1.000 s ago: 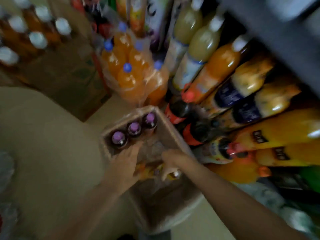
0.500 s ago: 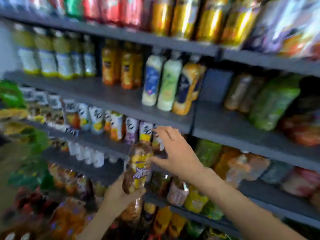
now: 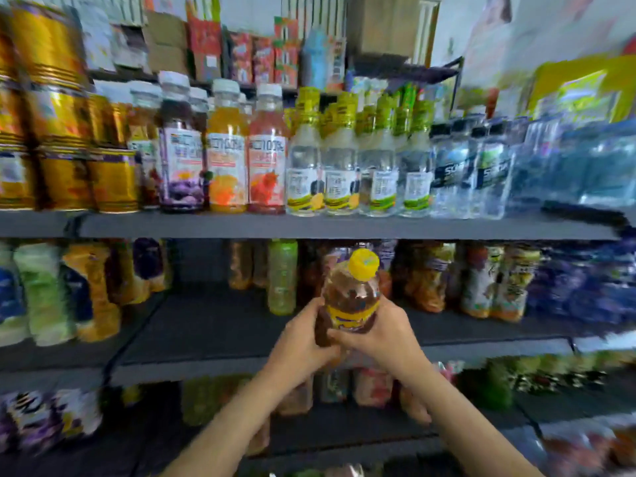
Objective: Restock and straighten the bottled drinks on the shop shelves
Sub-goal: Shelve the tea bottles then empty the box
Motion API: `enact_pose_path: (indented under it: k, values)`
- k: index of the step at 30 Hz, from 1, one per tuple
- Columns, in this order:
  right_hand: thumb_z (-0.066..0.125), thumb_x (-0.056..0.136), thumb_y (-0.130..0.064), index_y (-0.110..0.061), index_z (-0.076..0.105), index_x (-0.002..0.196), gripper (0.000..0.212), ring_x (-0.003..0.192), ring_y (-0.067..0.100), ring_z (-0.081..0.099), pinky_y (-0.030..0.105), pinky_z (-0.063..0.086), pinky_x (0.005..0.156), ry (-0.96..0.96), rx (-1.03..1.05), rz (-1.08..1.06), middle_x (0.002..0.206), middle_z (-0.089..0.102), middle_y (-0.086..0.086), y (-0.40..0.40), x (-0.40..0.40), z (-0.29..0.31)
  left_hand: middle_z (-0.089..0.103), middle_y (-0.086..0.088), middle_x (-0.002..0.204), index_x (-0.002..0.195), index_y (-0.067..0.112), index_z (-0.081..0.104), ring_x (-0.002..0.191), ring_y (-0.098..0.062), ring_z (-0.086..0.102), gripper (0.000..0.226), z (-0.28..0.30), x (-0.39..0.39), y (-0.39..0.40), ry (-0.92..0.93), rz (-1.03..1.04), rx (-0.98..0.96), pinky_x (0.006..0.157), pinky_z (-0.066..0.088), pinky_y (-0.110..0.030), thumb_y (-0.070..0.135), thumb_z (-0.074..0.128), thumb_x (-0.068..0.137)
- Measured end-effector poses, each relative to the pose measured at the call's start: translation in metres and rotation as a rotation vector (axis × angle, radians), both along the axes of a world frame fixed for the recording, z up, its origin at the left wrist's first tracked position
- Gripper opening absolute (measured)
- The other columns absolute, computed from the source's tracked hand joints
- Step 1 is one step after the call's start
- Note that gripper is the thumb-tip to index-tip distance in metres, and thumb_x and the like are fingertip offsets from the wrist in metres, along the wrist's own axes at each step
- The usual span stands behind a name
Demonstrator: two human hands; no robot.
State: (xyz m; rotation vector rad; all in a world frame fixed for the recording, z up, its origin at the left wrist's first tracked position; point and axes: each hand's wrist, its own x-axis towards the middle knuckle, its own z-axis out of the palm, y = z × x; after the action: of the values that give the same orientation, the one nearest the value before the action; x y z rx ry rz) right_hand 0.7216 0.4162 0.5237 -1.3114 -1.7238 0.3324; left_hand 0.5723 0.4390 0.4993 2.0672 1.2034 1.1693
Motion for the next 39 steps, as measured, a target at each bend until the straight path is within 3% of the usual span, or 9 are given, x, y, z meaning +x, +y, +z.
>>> enact_pose_path:
  k: [6,11,19,24,27,29,32,36,39]
  values:
    - [0.078,0.065,-0.037,-0.013,0.058,0.112,0.056,0.105,0.033,0.06,0.039,0.049,0.079,-0.188,-0.08,-0.375,0.108,0.068,0.011,0.064,0.141,0.009,0.044,0.002,0.131,0.133,0.018,0.04,0.118,-0.01,0.046,0.051,-0.002,0.094,0.048,0.272,0.012,-0.012,0.094,0.033,-0.013,0.021,0.061,0.087]
    - [0.073,0.073,-0.033,-0.004,0.051,0.113,0.054,0.103,0.038,0.059,0.037,0.045,0.073,-0.127,-0.208,-0.429,0.111,0.064,0.017,0.112,0.194,-0.009,0.045,0.005,0.131,0.125,0.022,0.046,0.119,-0.012,0.047,0.039,-0.01,0.1,0.071,0.461,0.138,-0.09,0.098,0.041,-0.03,0.026,0.058,0.088]
    - [0.07,0.077,-0.041,0.005,0.051,0.112,0.061,0.104,0.037,0.059,0.038,0.046,0.076,-0.039,-0.39,-0.464,0.113,0.061,0.022,0.153,0.223,-0.008,0.05,0.005,0.128,0.124,0.02,0.047,0.102,-0.008,0.056,0.036,-0.023,0.108,0.079,0.493,0.215,-0.191,0.087,0.044,-0.023,0.021,0.056,0.09]
    - [0.067,0.082,-0.022,0.005,0.036,0.123,0.058,0.118,0.043,0.045,0.046,0.041,0.091,0.051,-0.228,-0.542,0.129,0.042,0.024,0.136,0.201,-0.018,0.056,0.003,0.12,0.122,0.018,0.05,0.097,-0.01,0.058,0.034,-0.035,0.109,0.073,0.478,0.203,-0.24,0.085,0.047,-0.025,0.019,0.057,0.089]
    - [0.061,0.079,-0.005,0.005,0.041,0.125,0.051,0.114,0.043,0.043,0.045,0.039,0.092,0.088,0.127,-0.61,0.127,0.039,0.026,0.113,0.175,-0.04,0.057,0.004,0.114,0.117,0.018,0.052,0.092,-0.01,0.057,0.03,-0.048,0.093,0.065,0.438,0.248,-0.234,0.083,0.048,-0.025,0.016,0.057,0.088]
    - [0.059,0.077,0.0,0.004,0.047,0.117,0.042,0.109,0.04,0.046,0.044,0.041,0.09,0.029,0.327,-0.48,0.121,0.044,0.024,0.098,0.141,-0.054,0.058,0.004,0.109,0.115,0.017,0.053,0.092,-0.012,0.058,0.028,-0.059,0.078,0.053,0.382,0.283,-0.232,0.079,0.046,-0.021,0.014,0.056,0.087]
    - [0.057,0.082,-0.003,0.004,0.049,0.114,0.033,0.103,0.035,0.049,0.04,0.044,0.086,-0.154,0.278,-0.047,0.113,0.047,0.02,0.081,0.069,-0.073,0.061,0.0,0.098,0.111,0.012,0.056,0.082,-0.015,0.056,0.025,-0.083,0.042,0.018,0.297,0.357,-0.282,0.072,0.04,-0.011,0.008,0.056,0.086]
    - [0.059,0.085,-0.007,0.0,0.052,0.114,0.03,0.098,0.034,0.056,0.039,0.05,0.074,-0.333,0.167,0.343,0.108,0.056,0.016,0.048,-0.04,-0.109,0.058,0.002,0.091,0.11,0.007,0.059,0.085,-0.014,0.057,0.025,-0.131,-0.038,-0.058,0.225,0.492,-0.431,0.089,0.045,-0.029,0.005,0.057,0.085]
    - [0.054,0.09,-0.015,-0.007,0.05,0.118,0.029,0.1,0.03,0.058,0.035,0.046,0.075,-0.51,0.036,0.585,0.111,0.056,0.011,0.009,-0.123,-0.146,0.053,0.009,0.081,0.108,0.004,0.058,0.075,0.004,0.058,0.021,-0.174,-0.109,-0.131,0.14,0.598,-0.596,0.073,0.043,-0.009,0.002,0.054,0.087]
